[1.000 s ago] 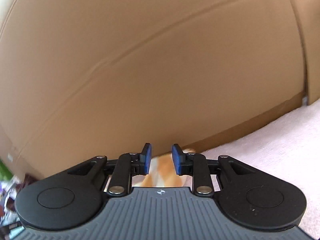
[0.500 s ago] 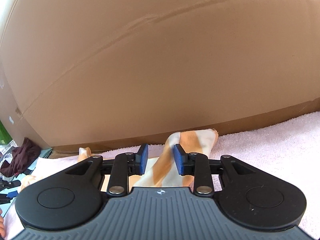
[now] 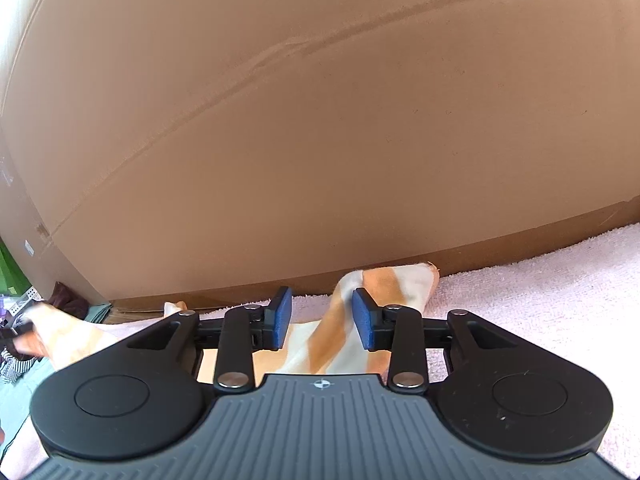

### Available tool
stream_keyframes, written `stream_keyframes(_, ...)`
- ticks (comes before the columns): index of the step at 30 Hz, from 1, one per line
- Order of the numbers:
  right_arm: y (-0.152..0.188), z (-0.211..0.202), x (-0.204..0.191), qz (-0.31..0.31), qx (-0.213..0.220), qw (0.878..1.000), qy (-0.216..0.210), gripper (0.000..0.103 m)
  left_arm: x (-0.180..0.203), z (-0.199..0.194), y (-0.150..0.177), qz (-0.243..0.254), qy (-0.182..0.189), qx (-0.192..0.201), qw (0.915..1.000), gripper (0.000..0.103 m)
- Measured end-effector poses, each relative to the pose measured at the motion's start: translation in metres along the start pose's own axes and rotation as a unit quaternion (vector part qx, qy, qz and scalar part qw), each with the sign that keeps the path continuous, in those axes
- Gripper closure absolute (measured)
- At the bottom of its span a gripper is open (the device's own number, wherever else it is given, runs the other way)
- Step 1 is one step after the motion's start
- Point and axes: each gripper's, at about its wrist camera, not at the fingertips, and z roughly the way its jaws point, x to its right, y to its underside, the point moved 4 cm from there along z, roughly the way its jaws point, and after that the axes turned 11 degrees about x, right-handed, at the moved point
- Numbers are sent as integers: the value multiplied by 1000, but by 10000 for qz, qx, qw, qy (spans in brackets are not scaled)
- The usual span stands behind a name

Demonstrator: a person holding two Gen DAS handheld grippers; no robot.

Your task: Fold clothes

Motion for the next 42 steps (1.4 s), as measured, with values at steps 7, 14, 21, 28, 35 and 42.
stream_keyframes(7,-2,-6,9,73,-23,10000,6,65,-25,-14,18,-239,-176,-367,9989,99)
stream_keyframes(14,-3,-14,17,106,-24,9999,12,64,-41,10,0,-1127,53,-361,9930,99)
stream_keyframes(21,-6,-21,27,167,-54,9998,12,63,-40,15,8,-1362,557,-836,9856,55)
stream_keyframes(28,-8,-27,34,251,-70,9997,44,62,-61,29,9,-2065,742,-891,9716,42)
stream_keyframes(35,-11,-33,40,299,-72,9995,61,60,-46,52,8,-1953,462,-837,9761,99)
stream_keyframes(42,-14,-40,48,431,-69,9990,7,60,-6,19,-25,-669,214,89,9975,100)
